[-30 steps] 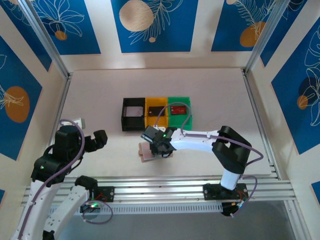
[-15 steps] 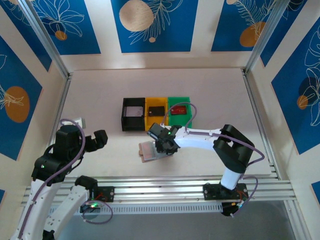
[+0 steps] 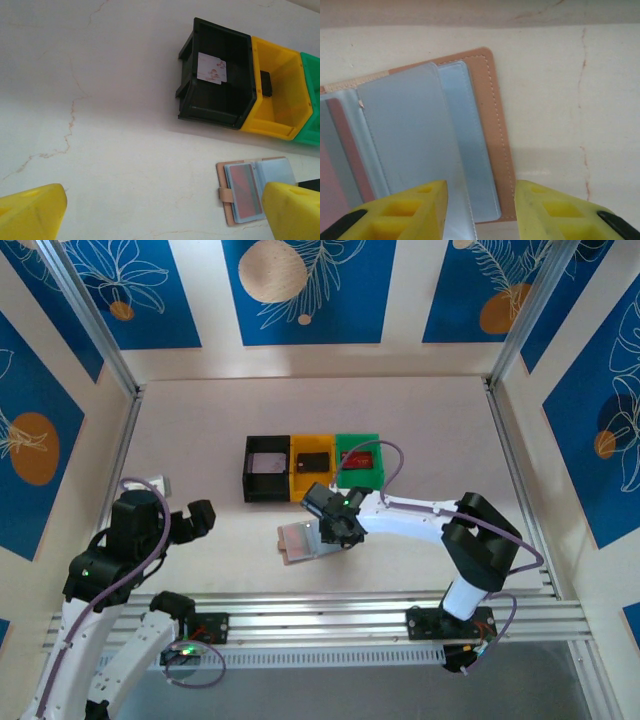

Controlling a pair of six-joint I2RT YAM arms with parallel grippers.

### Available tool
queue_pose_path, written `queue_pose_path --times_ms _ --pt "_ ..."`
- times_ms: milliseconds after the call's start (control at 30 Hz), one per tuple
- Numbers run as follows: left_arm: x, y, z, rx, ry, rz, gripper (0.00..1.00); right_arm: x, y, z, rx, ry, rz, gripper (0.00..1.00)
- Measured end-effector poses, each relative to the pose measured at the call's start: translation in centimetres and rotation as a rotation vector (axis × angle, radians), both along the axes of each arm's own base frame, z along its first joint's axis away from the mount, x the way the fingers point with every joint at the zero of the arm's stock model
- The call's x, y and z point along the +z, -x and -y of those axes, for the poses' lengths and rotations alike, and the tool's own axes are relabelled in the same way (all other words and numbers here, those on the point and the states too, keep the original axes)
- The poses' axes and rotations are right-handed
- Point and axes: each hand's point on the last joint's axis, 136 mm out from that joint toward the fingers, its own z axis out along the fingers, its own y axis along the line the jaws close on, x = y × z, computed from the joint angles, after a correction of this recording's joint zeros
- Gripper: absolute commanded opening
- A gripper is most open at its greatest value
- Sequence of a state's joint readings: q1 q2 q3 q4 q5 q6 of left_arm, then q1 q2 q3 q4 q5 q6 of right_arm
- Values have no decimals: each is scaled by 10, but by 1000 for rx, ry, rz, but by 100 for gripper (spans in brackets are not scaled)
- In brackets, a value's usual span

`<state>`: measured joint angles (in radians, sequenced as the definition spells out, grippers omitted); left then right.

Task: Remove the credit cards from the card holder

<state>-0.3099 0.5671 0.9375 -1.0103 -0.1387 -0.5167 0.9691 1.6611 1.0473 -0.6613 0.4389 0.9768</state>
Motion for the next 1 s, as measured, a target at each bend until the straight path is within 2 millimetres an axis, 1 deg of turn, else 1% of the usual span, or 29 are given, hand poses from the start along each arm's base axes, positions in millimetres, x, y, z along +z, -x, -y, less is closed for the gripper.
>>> queue_pose_path --times_ms 133,300,433,500,567,633,667,867,933,1000 --pt "0 0 0 0 0 0 100 7 3 -9 29 -12 4 45" --pt "0 0 0 0 0 0 100 27 1 -28 57 -54 23 44" --pt "0 0 0 0 0 0 100 48 2 -49 106 -97 51 45" --pt "0 0 0 0 0 0 100 60 6 -64 142 -121 67 46" --pt "0 0 0 0 0 0 100 66 8 -79 173 -136 75 49" --pt "0 0 0 0 0 0 100 61 10 -88 197 -128 71 51" --pt "0 0 0 0 0 0 100 54 12 -91 208 -114 62 52" --pt "0 0 0 0 0 0 100 2 31 -93 263 19 -8 56" --pt "0 0 0 0 0 0 100 -8 37 -95 284 53 -18 57" --pt "0 0 0 0 0 0 100 -12 42 -99 304 70 -19 59"
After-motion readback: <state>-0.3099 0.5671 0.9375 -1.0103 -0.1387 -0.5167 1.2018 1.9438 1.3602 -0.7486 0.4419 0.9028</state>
